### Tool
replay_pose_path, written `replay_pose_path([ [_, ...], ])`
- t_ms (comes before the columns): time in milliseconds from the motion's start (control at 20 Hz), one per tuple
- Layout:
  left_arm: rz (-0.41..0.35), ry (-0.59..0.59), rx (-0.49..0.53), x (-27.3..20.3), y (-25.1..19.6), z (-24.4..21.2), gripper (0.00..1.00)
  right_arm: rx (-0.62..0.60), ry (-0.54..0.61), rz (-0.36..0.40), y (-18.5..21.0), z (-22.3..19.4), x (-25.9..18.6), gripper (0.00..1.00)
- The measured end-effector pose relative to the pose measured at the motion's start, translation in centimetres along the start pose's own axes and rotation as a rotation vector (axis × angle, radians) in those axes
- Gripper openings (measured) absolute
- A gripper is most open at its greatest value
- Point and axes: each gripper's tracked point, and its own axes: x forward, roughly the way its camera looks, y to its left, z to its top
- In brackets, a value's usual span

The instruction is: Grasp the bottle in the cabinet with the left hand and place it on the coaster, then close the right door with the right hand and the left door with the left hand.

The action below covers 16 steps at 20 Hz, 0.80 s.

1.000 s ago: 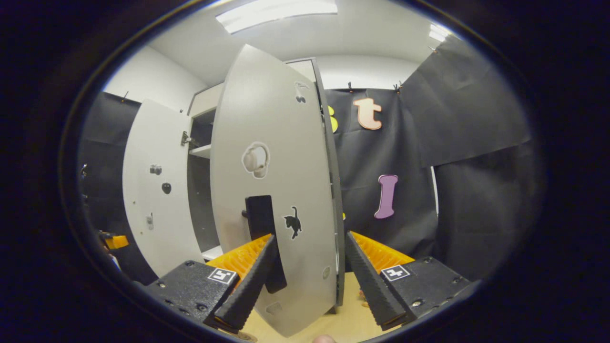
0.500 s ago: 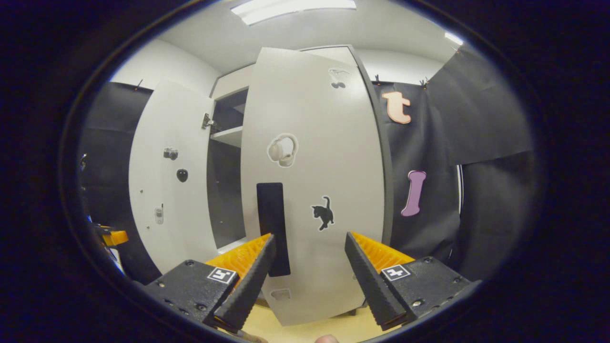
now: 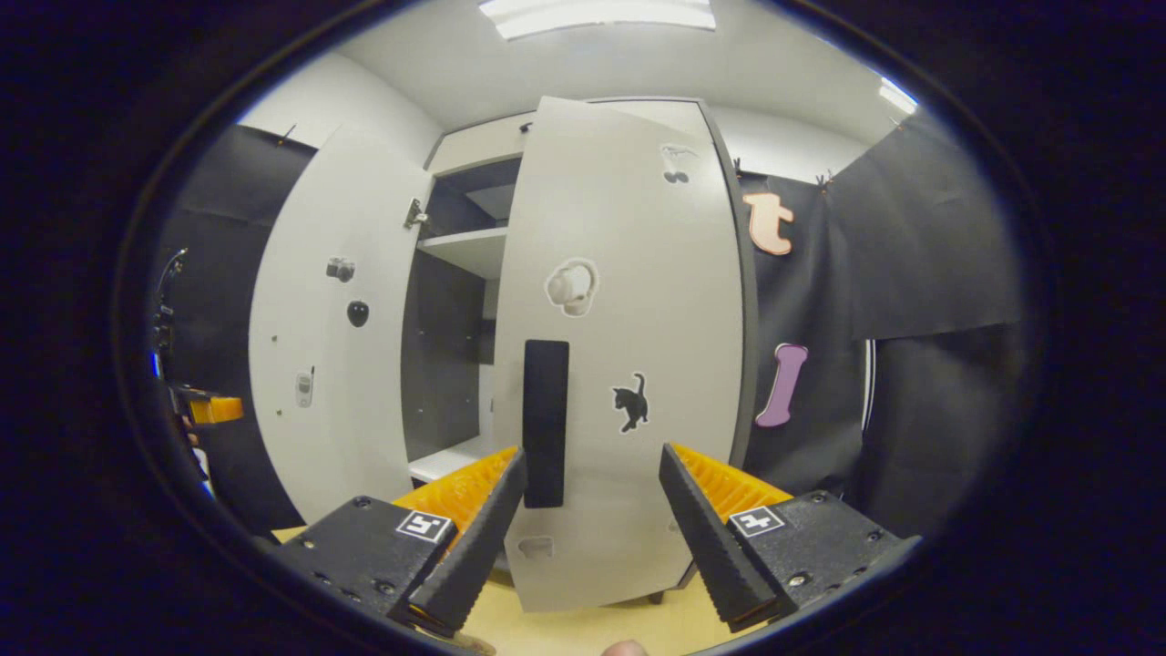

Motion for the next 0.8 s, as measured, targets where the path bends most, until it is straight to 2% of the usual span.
replay_pose_path([
  [100, -0.017, 0.019, -0.032, 1.0, -0.2, 0.3, 1.0, 0.007, 0.009, -0.033, -1.2, -0.3, -0.9, 0.92],
  [150, -0.027, 0.014, -0.051, 1.3, -0.3, 0.7, 0.96, 0.011, 0.013, -0.048, -2.0, -0.4, -1.2, 0.96],
  [250, -0.052, 0.012, -0.072, 1.8, -0.7, 1.8, 0.96, 0.023, 0.019, -0.074, -3.2, -0.6, -2.0, 0.96],
  [300, -0.07, 0.013, -0.072, 2.2, -1.0, 2.3, 0.92, 0.027, 0.021, -0.084, -3.8, -0.7, -2.4, 0.96],
  [350, -0.08, 0.009, -0.066, 2.5, -1.1, 2.7, 1.0, 0.031, 0.023, -0.092, -4.5, -0.8, -2.8, 0.96],
  [400, -0.088, 0.003, -0.058, 2.8, -1.3, 3.0, 1.0, 0.033, 0.025, -0.101, -5.1, -0.8, -3.1, 0.96],
  [450, -0.093, 0.007, -0.056, 3.0, -1.5, 3.1, 0.92, 0.036, 0.024, -0.107, -5.5, -0.8, -3.4, 0.96],
  [500, -0.098, 0.017, -0.067, 3.2, -1.7, 2.9, 0.96, 0.037, 0.025, -0.114, -6.1, -0.9, -3.7, 0.92],
  [550, -0.098, 0.025, -0.079, 3.4, -2.0, 2.8, 1.0, 0.039, 0.025, -0.116, -6.5, -0.9, -4.0, 0.96],
  [600, -0.086, 0.02, -0.079, 3.5, -1.8, 2.9, 0.96, 0.041, 0.027, -0.121, -6.9, -1.0, -4.2, 0.92],
  [650, -0.083, 0.019, -0.078, 3.6, -1.9, 2.8, 0.96, 0.044, 0.031, -0.124, -7.4, -1.2, -4.3, 0.96],
  [700, -0.082, 0.017, -0.071, 3.6, -2.0, 2.9, 1.0, 0.049, 0.036, -0.127, -7.8, -1.4, -4.5, 0.92],
  [750, -0.078, 0.015, -0.061, 3.5, -2.0, 2.9, 0.96, 0.055, 0.041, -0.131, -8.2, -1.6, -4.6, 0.96],
  [800, -0.069, 0.012, -0.058, 3.4, -2.0, 2.9, 0.96, 0.065, 0.044, -0.128, -8.4, -1.7, -4.6, 0.96],
])
